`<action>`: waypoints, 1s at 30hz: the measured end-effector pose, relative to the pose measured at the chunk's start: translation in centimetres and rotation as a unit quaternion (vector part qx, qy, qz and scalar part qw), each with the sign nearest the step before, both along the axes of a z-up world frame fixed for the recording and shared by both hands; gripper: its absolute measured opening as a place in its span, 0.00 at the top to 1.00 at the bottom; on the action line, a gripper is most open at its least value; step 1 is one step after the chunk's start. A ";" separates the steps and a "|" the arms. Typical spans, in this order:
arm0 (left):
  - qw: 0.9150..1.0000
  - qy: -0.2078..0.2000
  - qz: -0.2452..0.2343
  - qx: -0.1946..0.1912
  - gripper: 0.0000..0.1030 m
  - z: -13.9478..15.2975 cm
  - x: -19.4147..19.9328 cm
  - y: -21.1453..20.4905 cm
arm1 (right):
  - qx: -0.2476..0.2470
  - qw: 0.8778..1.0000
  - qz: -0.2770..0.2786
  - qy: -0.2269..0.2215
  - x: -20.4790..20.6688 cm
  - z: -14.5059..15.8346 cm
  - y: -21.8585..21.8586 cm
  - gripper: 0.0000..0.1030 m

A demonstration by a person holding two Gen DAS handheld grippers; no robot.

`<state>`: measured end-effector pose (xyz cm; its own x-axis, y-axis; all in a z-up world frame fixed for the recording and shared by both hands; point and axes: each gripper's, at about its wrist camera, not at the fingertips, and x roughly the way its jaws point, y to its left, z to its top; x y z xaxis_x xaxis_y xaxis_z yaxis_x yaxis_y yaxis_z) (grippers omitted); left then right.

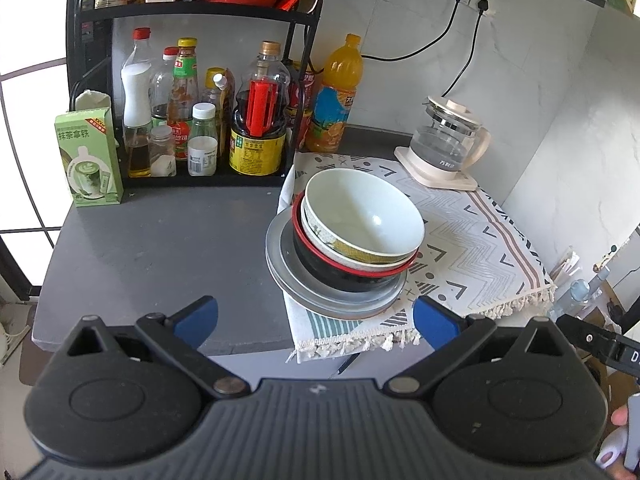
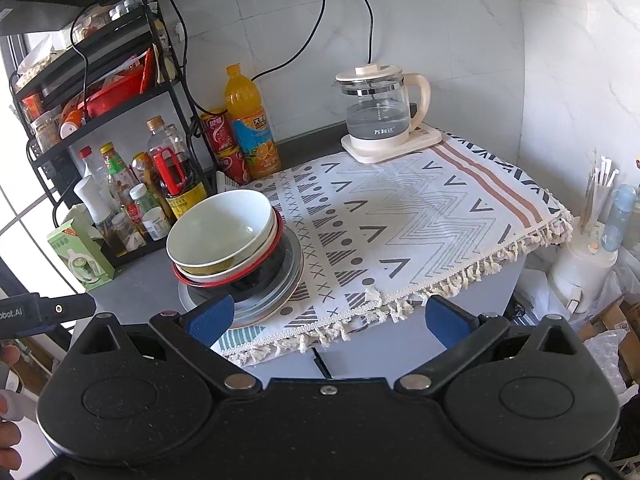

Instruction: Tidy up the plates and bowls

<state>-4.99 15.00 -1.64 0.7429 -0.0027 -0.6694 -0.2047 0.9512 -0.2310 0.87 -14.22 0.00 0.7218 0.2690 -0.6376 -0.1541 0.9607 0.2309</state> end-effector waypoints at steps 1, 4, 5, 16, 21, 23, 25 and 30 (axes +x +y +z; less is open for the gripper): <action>1.000 -0.001 0.001 0.000 0.00 0.0 0.0 0.0 | 0.000 1.000 0.000 0.000 0.0 0.0 0.0 0.00; 1.000 0.000 0.000 0.000 0.00 0.0 0.2 0.0 | 0.000 1.000 0.001 0.000 0.0 0.0 0.3 0.00; 1.000 0.001 -0.001 -0.001 0.00 -0.1 0.2 0.0 | 0.000 1.000 0.002 0.001 0.1 0.0 0.4 0.00; 1.000 0.004 -0.008 0.007 0.00 -0.2 0.4 0.3 | -0.001 1.000 0.004 0.007 0.3 -0.3 1.1 0.00; 1.000 0.006 -0.012 0.008 0.00 -0.3 0.7 0.4 | -0.002 1.000 0.004 0.009 0.5 -0.3 1.1 0.00; 1.000 0.008 -0.014 0.007 0.00 -0.4 0.8 0.4 | -0.001 1.000 0.003 0.010 0.5 -0.4 1.0 0.00; 1.000 0.011 -0.015 0.006 0.00 -0.5 1.0 0.3 | -0.001 1.000 0.001 0.010 0.5 -0.4 1.0 0.00; 1.000 0.013 -0.017 0.007 0.00 -0.5 1.1 0.3 | 0.000 1.000 0.001 0.013 0.5 -0.6 1.0 0.00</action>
